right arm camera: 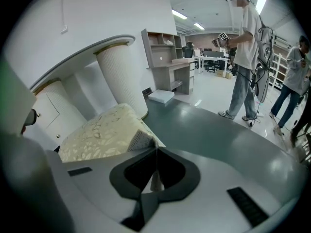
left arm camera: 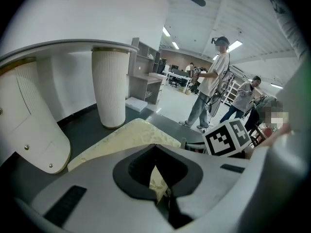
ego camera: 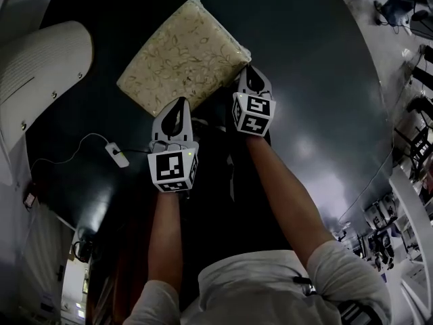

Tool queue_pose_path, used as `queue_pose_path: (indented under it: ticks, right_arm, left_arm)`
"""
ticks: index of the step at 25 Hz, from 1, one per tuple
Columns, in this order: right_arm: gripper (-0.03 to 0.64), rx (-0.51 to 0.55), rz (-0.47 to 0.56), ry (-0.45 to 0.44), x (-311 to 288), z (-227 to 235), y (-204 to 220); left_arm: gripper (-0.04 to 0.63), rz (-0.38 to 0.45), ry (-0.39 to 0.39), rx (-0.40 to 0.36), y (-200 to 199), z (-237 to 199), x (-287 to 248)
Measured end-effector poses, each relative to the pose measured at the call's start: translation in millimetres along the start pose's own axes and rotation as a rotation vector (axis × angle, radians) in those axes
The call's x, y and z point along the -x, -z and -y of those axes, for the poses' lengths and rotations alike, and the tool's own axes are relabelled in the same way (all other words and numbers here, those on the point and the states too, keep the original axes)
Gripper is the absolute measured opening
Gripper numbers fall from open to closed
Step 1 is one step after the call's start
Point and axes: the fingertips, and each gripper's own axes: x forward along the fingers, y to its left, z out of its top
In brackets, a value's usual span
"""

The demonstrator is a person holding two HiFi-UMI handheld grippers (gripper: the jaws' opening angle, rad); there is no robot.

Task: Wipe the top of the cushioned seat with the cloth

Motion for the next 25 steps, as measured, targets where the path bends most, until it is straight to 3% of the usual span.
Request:
queue_pose_path:
  ticks: [10, 20, 25]
  right_arm:
    - [0.017, 0.089, -0.073, -0.028, -23, 24, -13]
    - [0.017, 0.371, -0.183, -0.250, -55, 4, -34]
    - [0.017, 0.485, -0.207, -0.320, -69, -9, -45]
  left_arm:
    - [0.014, -0.020, -0.003, 0.014, -19, 10, -32]
    - [0.014, -0.006, -0.072, 0.113, -39, 8, -55]
    - [0.014, 0.033, -0.113, 0.169, -52, -4, -56]
